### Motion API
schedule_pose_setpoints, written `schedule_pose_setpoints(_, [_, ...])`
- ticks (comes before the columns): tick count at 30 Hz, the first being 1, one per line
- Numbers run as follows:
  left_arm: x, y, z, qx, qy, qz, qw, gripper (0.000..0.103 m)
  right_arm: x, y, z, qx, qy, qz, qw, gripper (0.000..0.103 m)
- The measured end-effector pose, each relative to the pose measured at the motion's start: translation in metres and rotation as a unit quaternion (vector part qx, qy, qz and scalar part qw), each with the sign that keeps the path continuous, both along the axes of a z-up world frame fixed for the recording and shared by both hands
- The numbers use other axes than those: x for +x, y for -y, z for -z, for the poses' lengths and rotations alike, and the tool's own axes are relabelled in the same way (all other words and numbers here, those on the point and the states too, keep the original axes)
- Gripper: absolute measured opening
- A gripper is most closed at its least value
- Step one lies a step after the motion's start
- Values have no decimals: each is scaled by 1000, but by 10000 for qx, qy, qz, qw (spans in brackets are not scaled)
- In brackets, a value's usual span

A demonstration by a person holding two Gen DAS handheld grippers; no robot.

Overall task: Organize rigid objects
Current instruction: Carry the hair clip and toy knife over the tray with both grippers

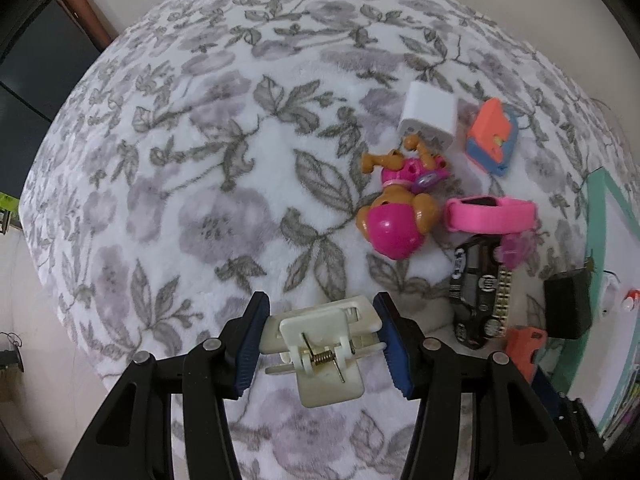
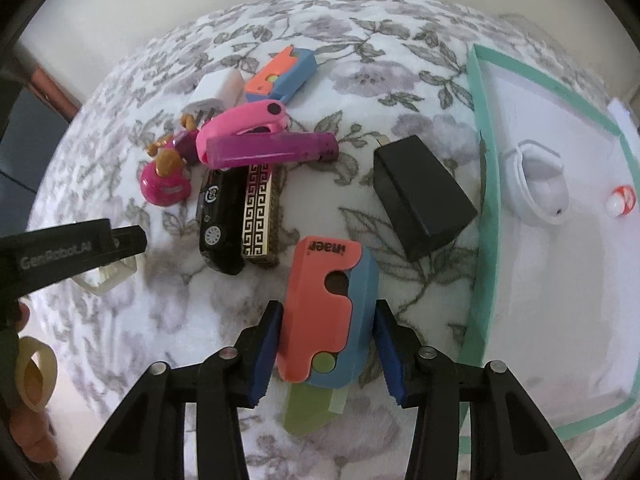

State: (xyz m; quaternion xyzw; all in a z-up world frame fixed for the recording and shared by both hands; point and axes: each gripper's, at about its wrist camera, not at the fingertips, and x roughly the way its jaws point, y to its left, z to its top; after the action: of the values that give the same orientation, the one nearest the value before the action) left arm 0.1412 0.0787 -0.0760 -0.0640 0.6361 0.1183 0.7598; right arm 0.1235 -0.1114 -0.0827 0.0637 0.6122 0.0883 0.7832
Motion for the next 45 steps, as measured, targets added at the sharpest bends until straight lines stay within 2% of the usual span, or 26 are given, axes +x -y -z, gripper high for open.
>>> schedule_pose_setpoints(8, [-7,23,-45,167,280,76,9994,55,-3,34,-28,931,153,356,9949,48])
schedule_pose_setpoints(11, [-5,35,-67,198,427,133,9988,55,-6,44,-45,1076,361,524,9922,48])
schedule_pose_setpoints(16, [0,58,-97,198,734,316,9966,55,-12,63,-82,807,934,810,9890,48])
schedule_pose_setpoints(20, [0,91,-125,158,1021,587,9929,55,-12,82,-106,257,1439,1094,9832,48])
schedule_pose_setpoints(26, [-4,143,-149,-75,1355,1016,9855,55,-14,135,-114,-143,1574,1706,9726,48])
schedule_pose_setpoints(30, [-7,179,-147,-111,1486,1348,9796,55,-20,177,-115,-326,1550,2195,9627,48])
schedule_pose_setpoints(37, [-12,227,-121,-363,1306,1668,9766,55,-32,223,-104,-613,1378,2737,9499,48])
schedule_pose_setpoints(45, [-13,246,-83,-553,998,1720,9785,55,-28,234,-75,-572,897,2788,9544,48])
